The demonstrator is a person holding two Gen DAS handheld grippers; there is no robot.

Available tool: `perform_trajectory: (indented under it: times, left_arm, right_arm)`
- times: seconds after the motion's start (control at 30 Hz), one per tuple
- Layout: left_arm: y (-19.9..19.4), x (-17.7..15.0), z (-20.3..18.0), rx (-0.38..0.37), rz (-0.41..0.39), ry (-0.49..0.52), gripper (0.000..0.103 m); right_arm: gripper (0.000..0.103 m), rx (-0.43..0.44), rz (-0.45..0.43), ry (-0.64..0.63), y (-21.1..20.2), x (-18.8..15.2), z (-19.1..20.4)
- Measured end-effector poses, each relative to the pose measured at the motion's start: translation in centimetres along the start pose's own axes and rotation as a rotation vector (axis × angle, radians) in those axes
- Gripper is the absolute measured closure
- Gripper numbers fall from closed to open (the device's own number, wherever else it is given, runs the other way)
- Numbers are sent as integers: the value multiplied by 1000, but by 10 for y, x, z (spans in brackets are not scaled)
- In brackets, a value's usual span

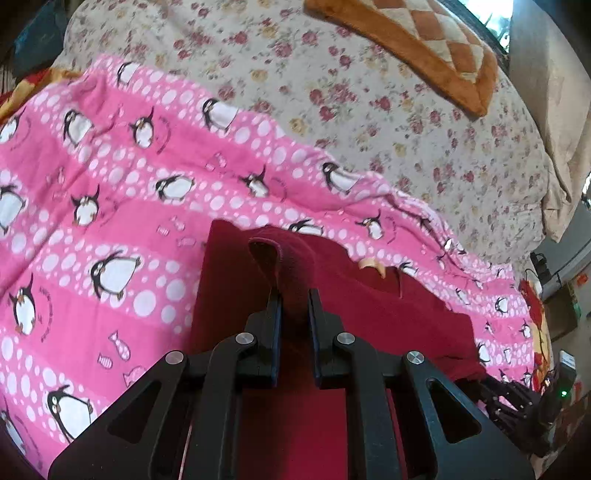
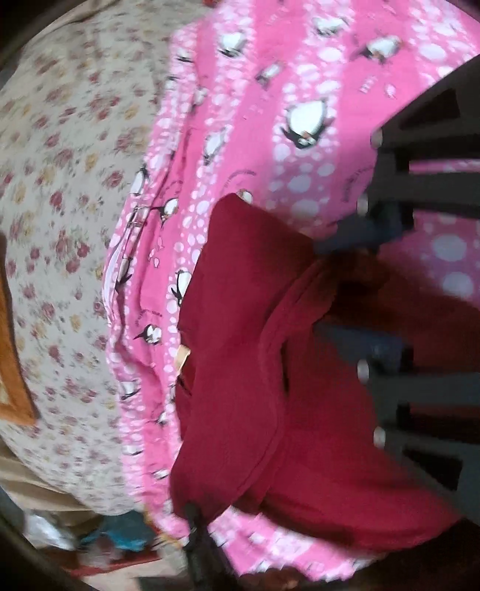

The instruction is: Fold small clothes

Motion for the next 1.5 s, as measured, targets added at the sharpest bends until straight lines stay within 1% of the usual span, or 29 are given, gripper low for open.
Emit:
perform_trajectory:
  times: [0.07, 0.13, 0.2, 0.27, 0.37, 0.43, 0.5, 0.57, 0.6, 0.67, 0.7, 0.77, 0.83, 0.87, 0.9, 0.93, 0.97, 1.03, 1.07, 1.1, 1.13, 1.17, 1.2, 1.27, 1.3, 1.33, 1.37, 1.43, 1.5]
  left_arm:
    - [2, -7, 9, 16, 16, -9, 92]
    - [5, -14, 18, 25, 32, -23, 92]
    - [8, -20, 26, 28, 46, -41, 92]
    - [10, -24, 28, 28, 48, -50, 91]
    - [9, -24, 27, 33, 44, -47, 92]
    - [8, -22, 26, 36, 40, -41, 92]
    - [6, -19, 25, 45, 31, -34, 91]
    - [5, -17, 28, 62, 26, -31, 91]
    - [5, -18, 29, 64, 29, -33, 91]
    - [4, -20, 32, 65, 34, -28, 91]
    - [5, -22, 33, 67, 37, -25, 91]
    - [7, -24, 35, 69, 43, -24, 91]
    - [8, -24, 35, 73, 42, -26, 91]
    - [9, -23, 34, 75, 39, -26, 91]
    - [9, -23, 33, 76, 36, -26, 91]
    - [9, -22, 32, 81, 33, -24, 91]
    - [9, -22, 31, 85, 31, -24, 91]
    - [10, -23, 30, 93, 30, -22, 91]
    - [10, -23, 29, 96, 31, -21, 91]
    - [9, -23, 28, 91, 35, -22, 91]
    - [7, -23, 27, 85, 35, -23, 91]
    - [4, -22, 25, 77, 34, -23, 90]
    - [2, -23, 24, 69, 32, -22, 86]
    - [5, -26, 26, 80, 26, -13, 79]
    - [9, -29, 28, 90, 38, -3, 79]
    - [16, -34, 32, 109, 61, 3, 79]
    - [19, -37, 35, 122, 70, -2, 79]
    - [14, -36, 33, 118, 50, 4, 79]
    - [8, -33, 31, 128, 39, 27, 79]
  right_arm:
    - [81, 20, -3, -23, -3, -4, 2]
    - [81, 55, 26, -54, -9, -18, 1]
    - [81, 67, 81, -107, -14, -35, -2]
    - [81, 100, 106, -91, -20, -43, -8]
    - [81, 107, 62, 6, -33, -30, -22]
    - [81, 115, 11, 84, -36, -8, -26]
    - [81, 124, 7, 161, -28, 10, -24]
    - [81, 113, 34, 196, -11, 19, -18]
    - [81, 103, 56, 188, -3, 18, -12]
    - [81, 85, 131, 102, 14, 0, 6]
    - [81, 68, 141, 61, 16, -7, 10]
    - [81, 48, 88, 12, 7, -14, 9]
    - [79, 74, 82, 51, -4, -13, -3]
    - [59, 82, 70, 114, -10, -7, -16]
    - [31, 75, 55, 160, -11, -2, -28]
    - [22, 66, 32, 226, -11, 6, -40]
    - [19, 72, 27, 260, -9, 12, -44]
    - [19, 133, 92, 303, 14, 20, -43]
    - [22, 163, 134, 323, 29, 21, -38]
    - [45, 183, 176, 334, 44, 19, -30]
    - [63, 185, 201, 321, 53, 16, -23]
    - [75, 188, 200, 294, 57, 18, -17]
    - [83, 153, 156, 265, 51, 23, -17]
    - [86, 77, 59, 196, 32, 34, -20]
    - [86, 39, 42, 182, 30, 35, -23]
    - [86, -10, 51, 159, 34, 32, -25]
    - [86, -33, 83, 143, 44, 28, -24]
    - [85, -31, 113, 151, 51, 22, -28]
    - [71, -43, 92, 175, 38, 24, -36]
Point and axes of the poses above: each gripper's, at about its wrist camera, not at the fingertips, and y roughly the way its jaws point, z to its left, x to its top, the point moved 9 cm from there along y, roughly the way its jaws point, and after that the axes turned 13 degrees about -x, right-handed, at the moved point
